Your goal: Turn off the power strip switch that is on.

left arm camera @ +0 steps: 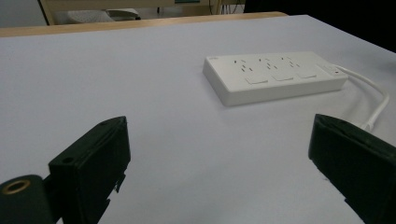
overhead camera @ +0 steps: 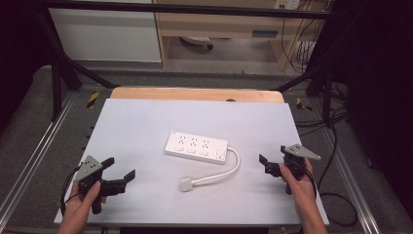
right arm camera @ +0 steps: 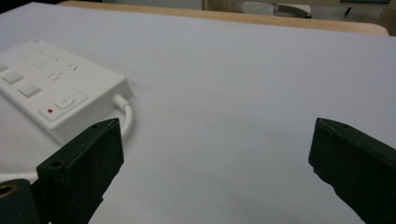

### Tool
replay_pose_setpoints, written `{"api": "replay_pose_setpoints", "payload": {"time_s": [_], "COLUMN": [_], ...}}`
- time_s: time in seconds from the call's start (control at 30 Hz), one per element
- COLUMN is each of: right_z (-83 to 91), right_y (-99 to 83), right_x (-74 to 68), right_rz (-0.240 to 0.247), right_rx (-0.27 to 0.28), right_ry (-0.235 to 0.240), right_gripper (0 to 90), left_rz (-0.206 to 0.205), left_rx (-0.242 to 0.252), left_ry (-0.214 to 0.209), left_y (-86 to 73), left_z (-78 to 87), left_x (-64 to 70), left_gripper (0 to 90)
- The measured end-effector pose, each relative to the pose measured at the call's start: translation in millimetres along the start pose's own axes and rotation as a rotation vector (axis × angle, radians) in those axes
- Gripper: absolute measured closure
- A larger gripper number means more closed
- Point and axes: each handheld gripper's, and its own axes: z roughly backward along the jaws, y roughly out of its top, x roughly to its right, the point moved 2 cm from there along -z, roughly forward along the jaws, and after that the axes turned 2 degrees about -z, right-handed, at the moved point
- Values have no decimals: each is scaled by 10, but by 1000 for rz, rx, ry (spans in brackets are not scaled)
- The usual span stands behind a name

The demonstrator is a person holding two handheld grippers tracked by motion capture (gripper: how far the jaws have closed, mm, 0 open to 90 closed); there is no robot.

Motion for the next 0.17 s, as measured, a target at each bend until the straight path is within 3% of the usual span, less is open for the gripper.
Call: {"api": "replay_pose_setpoints", "payload": {"time_s": [0.17], "right_z": [-105], "right_y": [-47], "right_x": [-57], "right_rz": [21], "right_rx": [-61], "right_ry": [-16], "right_gripper": [33], "left_rz": [-2], "left_rx": [0], "left_ry": [1], "left_y": [2], "left_z": [-4], "left_x": [0], "left_gripper": [55]}}
